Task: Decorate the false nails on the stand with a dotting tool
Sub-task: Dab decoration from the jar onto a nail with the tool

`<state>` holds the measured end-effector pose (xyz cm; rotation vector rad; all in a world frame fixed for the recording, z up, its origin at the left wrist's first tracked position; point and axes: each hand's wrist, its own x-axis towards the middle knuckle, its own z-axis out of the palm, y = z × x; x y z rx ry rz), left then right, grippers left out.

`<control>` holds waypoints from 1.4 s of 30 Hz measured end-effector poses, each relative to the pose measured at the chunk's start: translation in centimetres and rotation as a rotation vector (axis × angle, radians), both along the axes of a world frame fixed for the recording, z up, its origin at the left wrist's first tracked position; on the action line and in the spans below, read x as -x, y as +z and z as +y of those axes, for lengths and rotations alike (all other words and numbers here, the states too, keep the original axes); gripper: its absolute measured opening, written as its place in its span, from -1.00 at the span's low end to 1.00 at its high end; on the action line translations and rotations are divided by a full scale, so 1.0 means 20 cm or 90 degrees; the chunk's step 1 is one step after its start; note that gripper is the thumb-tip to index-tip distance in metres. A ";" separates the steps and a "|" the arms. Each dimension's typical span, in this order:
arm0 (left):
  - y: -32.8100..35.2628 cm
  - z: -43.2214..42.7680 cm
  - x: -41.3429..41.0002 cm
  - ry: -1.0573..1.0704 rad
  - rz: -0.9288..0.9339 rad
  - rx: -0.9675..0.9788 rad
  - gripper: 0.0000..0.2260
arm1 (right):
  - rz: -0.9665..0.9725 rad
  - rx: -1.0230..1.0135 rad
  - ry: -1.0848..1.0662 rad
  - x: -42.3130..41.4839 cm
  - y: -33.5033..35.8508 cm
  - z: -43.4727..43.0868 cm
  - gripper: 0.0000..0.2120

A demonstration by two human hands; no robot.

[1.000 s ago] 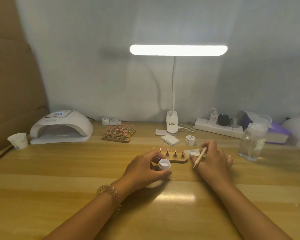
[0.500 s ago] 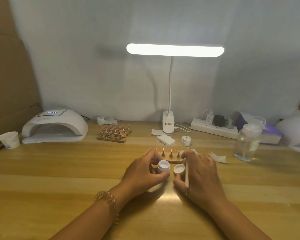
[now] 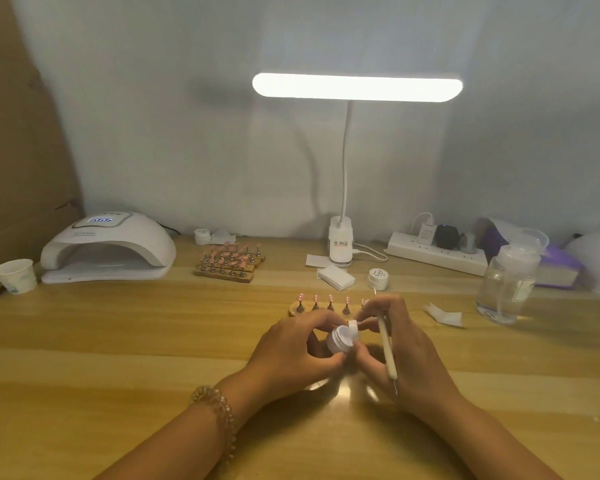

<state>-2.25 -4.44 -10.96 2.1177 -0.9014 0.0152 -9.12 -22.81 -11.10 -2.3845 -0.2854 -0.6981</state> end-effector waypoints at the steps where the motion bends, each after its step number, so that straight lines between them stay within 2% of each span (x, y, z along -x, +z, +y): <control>1: 0.00 0.00 0.00 -0.007 -0.005 -0.001 -0.59 | 0.006 -0.003 0.007 0.00 0.00 0.00 -0.50; 7: -0.02 -0.01 -0.01 -0.003 -0.006 0.020 -0.58 | -0.009 0.017 0.046 -0.01 -0.01 0.01 -0.56; 12: -0.02 -0.01 0.01 0.040 -0.077 -0.025 -0.62 | -0.012 0.054 0.057 0.00 -0.01 0.01 -0.61; 17: -0.01 -0.02 0.03 0.070 -0.120 -0.052 -0.49 | -0.003 0.070 0.046 0.01 -0.01 0.02 -0.69; 24: 0.01 -0.02 0.09 0.080 -0.300 -0.059 -0.49 | 0.001 0.125 -0.039 0.02 0.01 0.03 -0.73; 26: 0.01 -0.03 0.10 0.081 -0.325 -0.044 -0.50 | -0.009 0.155 -0.067 0.02 0.01 0.02 -0.63; 29: 0.02 -0.03 0.10 0.054 -0.241 -0.043 -0.48 | 0.034 0.128 -0.028 0.03 0.03 -0.03 -0.57; 31: 0.02 -0.03 0.09 0.043 -0.192 -0.039 -0.47 | 0.055 0.115 0.008 0.04 0.04 -0.06 -0.60; 33: 0.02 -0.03 0.10 0.043 -0.220 -0.035 -0.47 | 0.060 0.134 -0.014 0.05 0.04 -0.05 -0.62; 36: 0.03 -0.03 0.13 0.056 -0.329 -0.038 -0.48 | 0.108 0.186 -0.124 0.06 0.03 0.01 -0.47; 38: 0.03 -0.04 0.12 0.058 -0.338 -0.031 -0.46 | 0.126 0.180 -0.152 0.05 0.03 0.01 -0.42; 42: 0.02 -0.04 0.08 0.055 -0.224 -0.015 -0.50 | 0.087 0.058 -0.063 0.06 0.04 -0.02 -0.58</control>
